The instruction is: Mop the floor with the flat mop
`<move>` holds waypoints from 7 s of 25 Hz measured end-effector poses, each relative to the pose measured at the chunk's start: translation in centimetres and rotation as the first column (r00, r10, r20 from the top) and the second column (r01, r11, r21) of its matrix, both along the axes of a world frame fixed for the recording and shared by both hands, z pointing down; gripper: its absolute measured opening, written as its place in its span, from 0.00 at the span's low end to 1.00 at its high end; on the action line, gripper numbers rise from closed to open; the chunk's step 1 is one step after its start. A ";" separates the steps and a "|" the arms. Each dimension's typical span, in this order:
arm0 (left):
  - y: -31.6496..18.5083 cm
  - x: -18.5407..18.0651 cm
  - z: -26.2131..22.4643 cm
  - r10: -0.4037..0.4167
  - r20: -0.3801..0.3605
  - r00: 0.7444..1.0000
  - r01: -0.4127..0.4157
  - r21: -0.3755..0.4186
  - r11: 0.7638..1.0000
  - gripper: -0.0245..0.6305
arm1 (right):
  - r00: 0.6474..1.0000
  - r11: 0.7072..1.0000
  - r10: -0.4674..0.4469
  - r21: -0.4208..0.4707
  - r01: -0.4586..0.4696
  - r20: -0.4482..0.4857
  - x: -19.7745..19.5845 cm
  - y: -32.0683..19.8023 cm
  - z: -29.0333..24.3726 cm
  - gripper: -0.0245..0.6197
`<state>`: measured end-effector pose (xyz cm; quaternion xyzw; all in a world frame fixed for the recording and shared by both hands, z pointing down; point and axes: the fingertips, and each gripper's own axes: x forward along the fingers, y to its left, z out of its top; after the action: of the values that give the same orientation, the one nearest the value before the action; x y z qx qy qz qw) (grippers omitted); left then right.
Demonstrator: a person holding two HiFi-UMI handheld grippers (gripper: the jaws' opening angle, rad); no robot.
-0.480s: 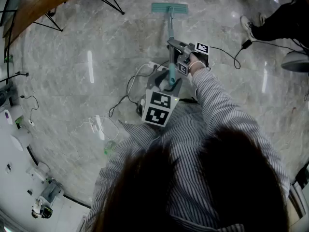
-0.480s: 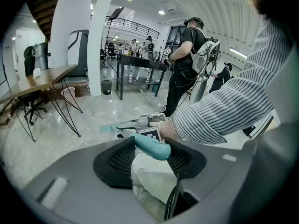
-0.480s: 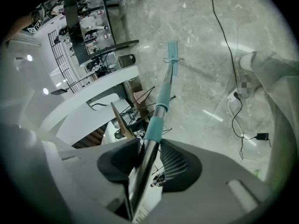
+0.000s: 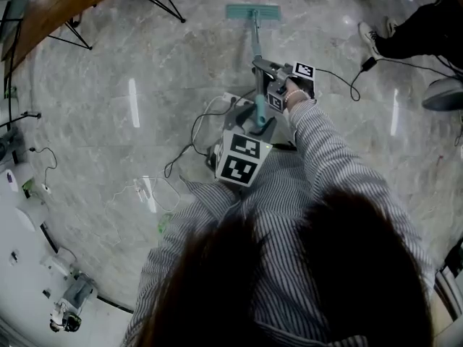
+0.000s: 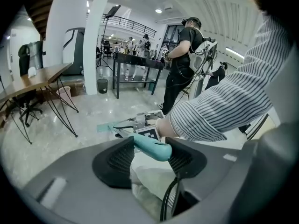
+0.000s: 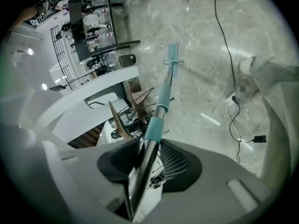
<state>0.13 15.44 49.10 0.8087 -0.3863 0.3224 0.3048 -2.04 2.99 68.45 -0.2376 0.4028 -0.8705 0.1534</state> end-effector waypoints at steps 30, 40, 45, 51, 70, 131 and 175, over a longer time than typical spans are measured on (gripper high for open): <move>-38.4 0.0 -3.1 -0.127 -0.109 0.986 0.125 -0.024 0.992 0.40 | 0.998 0.999 -0.034 0.024 0.036 -0.059 0.0 -37.1 -3.6 0.26; -47.8 -1.6 -2.4 -0.167 -0.081 0.983 0.165 -0.032 0.986 0.39 | 0.997 0.997 -0.069 0.025 0.070 -0.042 -1.4 -46.2 -3.3 0.26; -47.7 -2.1 -1.5 -0.174 -0.051 0.984 0.171 -0.048 0.984 0.39 | 0.996 0.997 -0.079 0.019 0.080 -0.030 -1.9 -46.2 -2.8 0.26; -45.6 -2.0 0.0 -0.137 0.004 0.991 0.137 -0.064 0.989 0.39 | 0.997 0.997 -0.071 -0.007 0.071 -0.036 -1.8 -44.4 -1.9 0.25; -25.6 -2.7 2.6 -0.103 0.027 0.994 0.103 -0.015 0.995 0.37 | 1.000 1.000 0.015 0.010 -0.014 -0.011 -1.9 -25.2 0.2 0.24; -24.9 2.3 -0.8 -0.122 -0.090 0.988 0.114 -0.086 0.990 0.44 | 0.998 0.997 -0.015 -0.078 0.010 -0.064 2.5 -22.8 -2.7 0.24; -39.7 0.8 0.4 -0.160 -0.065 0.985 0.157 -0.047 0.986 0.40 | 0.995 0.999 -0.047 -0.032 0.044 -0.091 1.5 -37.6 -2.2 0.24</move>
<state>0.91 -24.21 49.50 0.7794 -0.4321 0.2772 0.3592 -0.57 -34.60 66.24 -0.2704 0.4019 -0.8678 0.1111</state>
